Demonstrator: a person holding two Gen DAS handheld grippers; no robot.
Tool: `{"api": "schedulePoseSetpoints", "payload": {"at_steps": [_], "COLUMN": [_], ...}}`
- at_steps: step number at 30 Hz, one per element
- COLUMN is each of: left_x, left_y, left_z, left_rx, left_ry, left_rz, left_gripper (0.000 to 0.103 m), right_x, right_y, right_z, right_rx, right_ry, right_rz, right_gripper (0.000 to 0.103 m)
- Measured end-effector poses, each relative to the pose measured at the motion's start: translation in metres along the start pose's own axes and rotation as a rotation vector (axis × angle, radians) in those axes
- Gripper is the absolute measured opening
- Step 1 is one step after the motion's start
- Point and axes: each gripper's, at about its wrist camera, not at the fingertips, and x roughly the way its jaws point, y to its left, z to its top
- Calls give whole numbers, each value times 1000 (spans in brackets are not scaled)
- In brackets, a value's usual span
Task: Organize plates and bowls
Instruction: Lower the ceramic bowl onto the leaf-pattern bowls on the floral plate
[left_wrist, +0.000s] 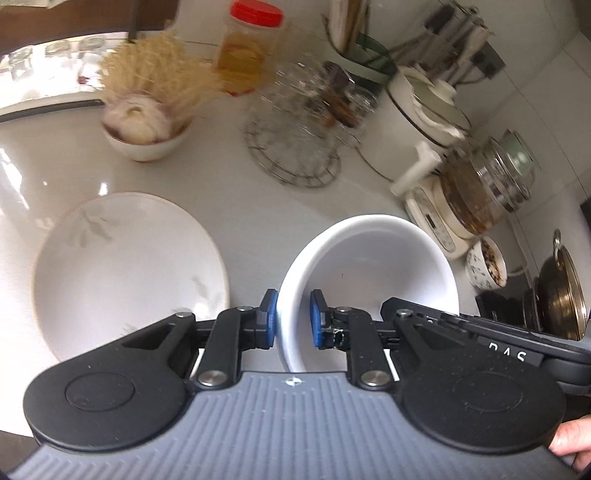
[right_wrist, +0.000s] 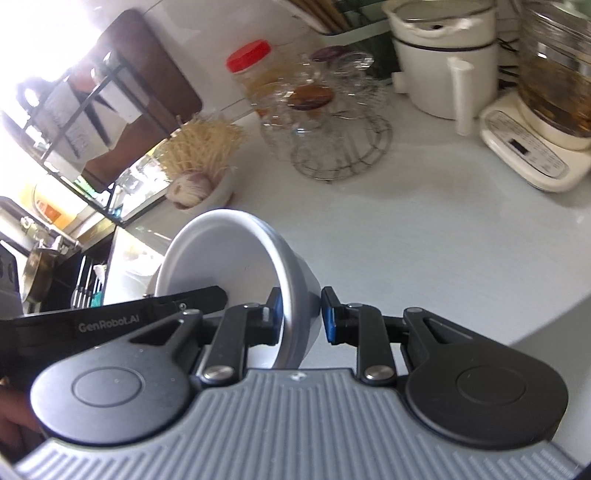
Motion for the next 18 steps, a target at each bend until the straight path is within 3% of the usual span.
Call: {"api": "schedulePoseSetpoints", "payload": {"at_steps": [18], "left_x": [-23], "left_y": [87], "left_z": [17], "left_rx": [-161], "left_ry": [-65], "left_rz": [88], "left_gripper": [21], "right_x": [72], "right_y": [77], "right_z": [22], "right_rx": [-137], "right_ry": [108], "right_rz": [66], "right_gripper": [25]}}
